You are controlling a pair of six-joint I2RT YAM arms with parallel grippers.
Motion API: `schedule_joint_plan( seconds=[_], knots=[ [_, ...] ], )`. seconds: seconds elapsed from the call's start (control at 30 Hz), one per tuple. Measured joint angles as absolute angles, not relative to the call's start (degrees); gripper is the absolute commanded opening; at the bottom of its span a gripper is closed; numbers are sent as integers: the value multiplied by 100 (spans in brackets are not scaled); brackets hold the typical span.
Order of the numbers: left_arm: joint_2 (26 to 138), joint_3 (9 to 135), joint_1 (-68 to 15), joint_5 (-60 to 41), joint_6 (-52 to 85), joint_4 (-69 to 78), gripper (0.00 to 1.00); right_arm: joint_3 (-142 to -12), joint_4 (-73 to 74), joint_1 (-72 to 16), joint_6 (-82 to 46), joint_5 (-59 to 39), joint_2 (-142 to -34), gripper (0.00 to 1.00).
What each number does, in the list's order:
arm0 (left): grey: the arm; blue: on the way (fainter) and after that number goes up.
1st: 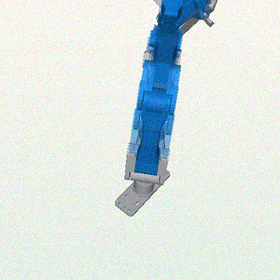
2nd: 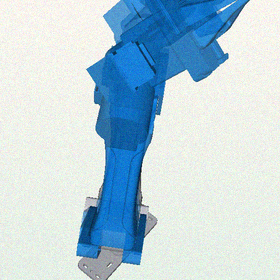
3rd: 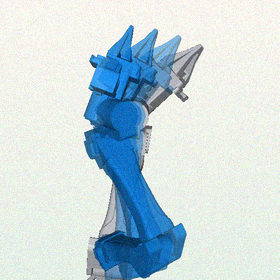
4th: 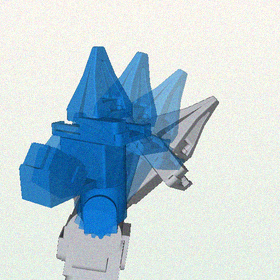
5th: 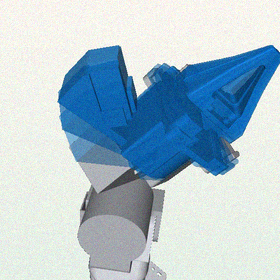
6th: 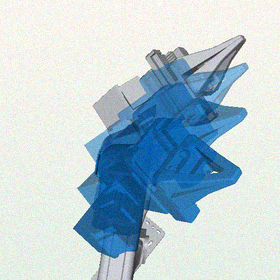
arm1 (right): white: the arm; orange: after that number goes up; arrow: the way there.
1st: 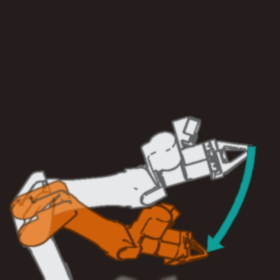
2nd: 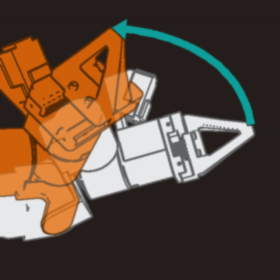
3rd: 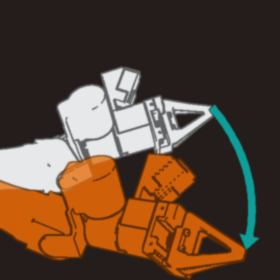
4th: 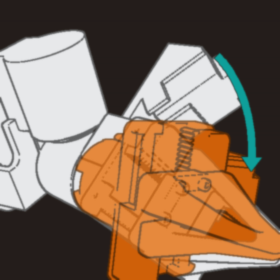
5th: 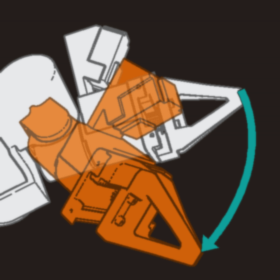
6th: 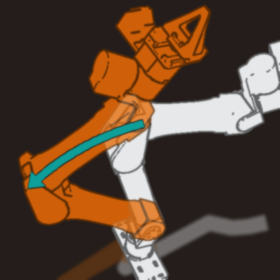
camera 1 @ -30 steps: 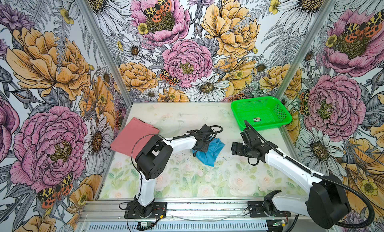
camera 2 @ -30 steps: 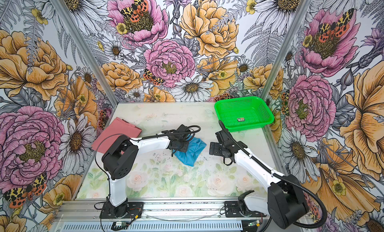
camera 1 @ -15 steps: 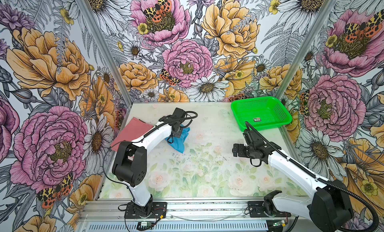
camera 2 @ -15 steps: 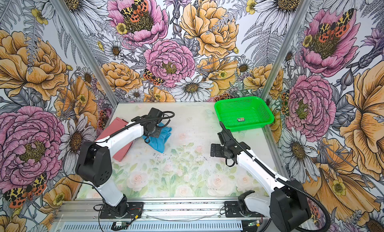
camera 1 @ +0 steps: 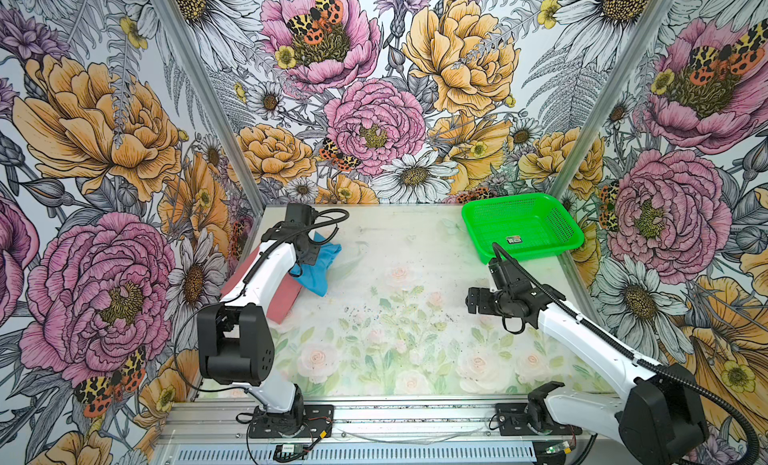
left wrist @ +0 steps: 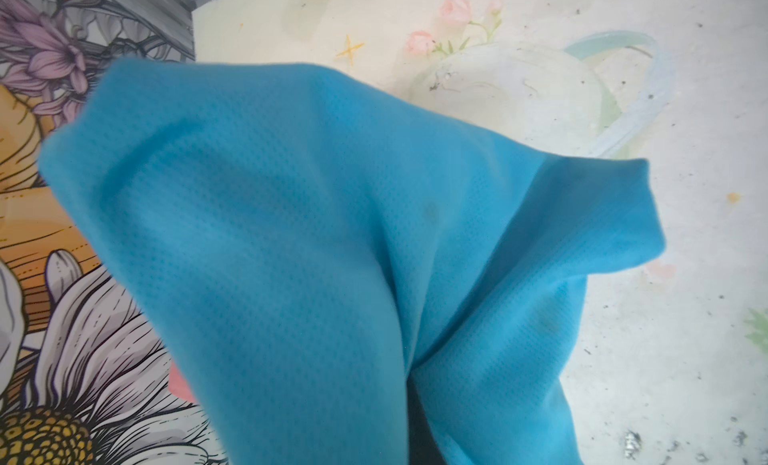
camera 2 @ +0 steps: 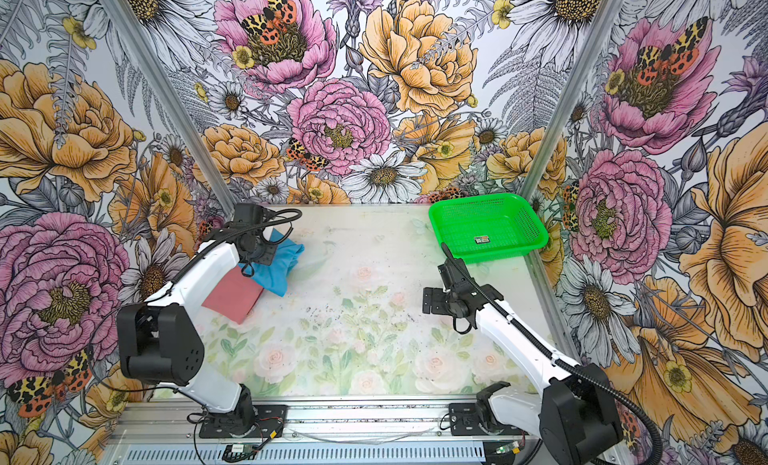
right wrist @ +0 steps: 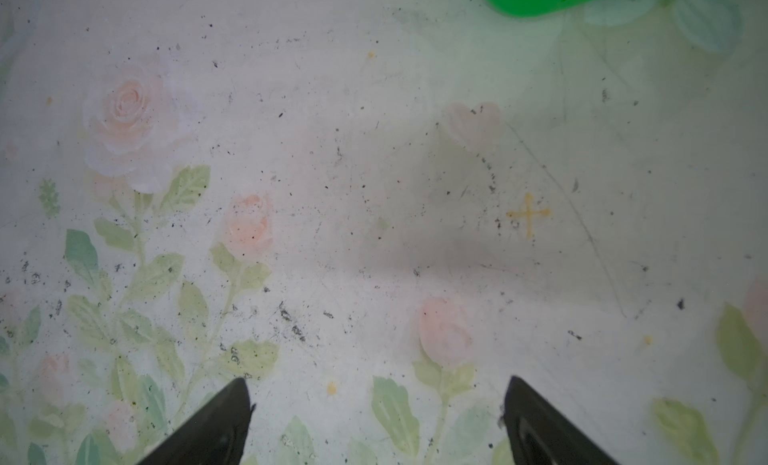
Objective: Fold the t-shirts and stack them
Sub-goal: 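Carry the blue shirt with the left gripper onto the folded pink shirt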
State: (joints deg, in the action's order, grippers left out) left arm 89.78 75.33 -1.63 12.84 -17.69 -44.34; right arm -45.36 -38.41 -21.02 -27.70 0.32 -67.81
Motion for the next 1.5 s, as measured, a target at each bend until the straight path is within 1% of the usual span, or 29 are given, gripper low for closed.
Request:
schedule_joint_plan(
  seconds=[0.13,0.27,0.37,0.43,0.57,0.77,0.9,1.03,1.13,1.17,1.27,1.3,1.33,1.5],
  knots=[
    [8720,7485,395,886,-2001,-4313,0,-4534,-3839,-2082,-2727,12,-6781,97],
    [8661,7341,681,642,-2217,-4180,0,-4530,-3841,-2025,-2689,-62,-6781,96],
    [8569,7094,862,508,-2355,-4093,0,-4534,-3835,-2104,-2515,-318,-6781,96],
    [8565,7022,978,493,-2408,-4084,0,-4578,-3824,-2436,-2290,-534,-6781,96],
    [8600,7011,1155,506,-2427,-3997,0,-4792,-3518,-3395,-1872,-1140,-6755,96],
    [9070,7011,1225,751,-2456,-3769,0,-5210,-2749,-4772,-1286,-1671,-6866,96],
    [9314,6991,1245,952,-2495,-3616,0,-5527,-2443,-5317,-996,-1732,-7341,96],
    [9312,6860,1297,1125,-2552,-3369,0,-5765,-2300,-5594,-816,-1726,-7837,96],
    [9312,6853,1380,1216,-2552,-3256,10,-5815,-2231,-5640,-749,-1721,-8040,96],
    [9312,6853,1398,1253,-2554,-3199,17,-5815,-2217,-5645,-738,-1723,-8068,96],
    [9312,6853,1417,1396,-2578,-3009,46,-5815,-2150,-5645,-731,-1721,-8110,96],
    [9312,6853,1417,1470,-2571,-2943,93,-5815,-2130,-5645,-716,-1723,-8114,96],
    [9312,6853,1417,1559,-2589,-2886,99,-5815,-2112,-5645,-698,-1721,-8114,96],
    [9288,6855,1422,2003,-2491,-2558,99,-5815,-2067,-5645,-690,-1721,-8114,96]
  ],
)
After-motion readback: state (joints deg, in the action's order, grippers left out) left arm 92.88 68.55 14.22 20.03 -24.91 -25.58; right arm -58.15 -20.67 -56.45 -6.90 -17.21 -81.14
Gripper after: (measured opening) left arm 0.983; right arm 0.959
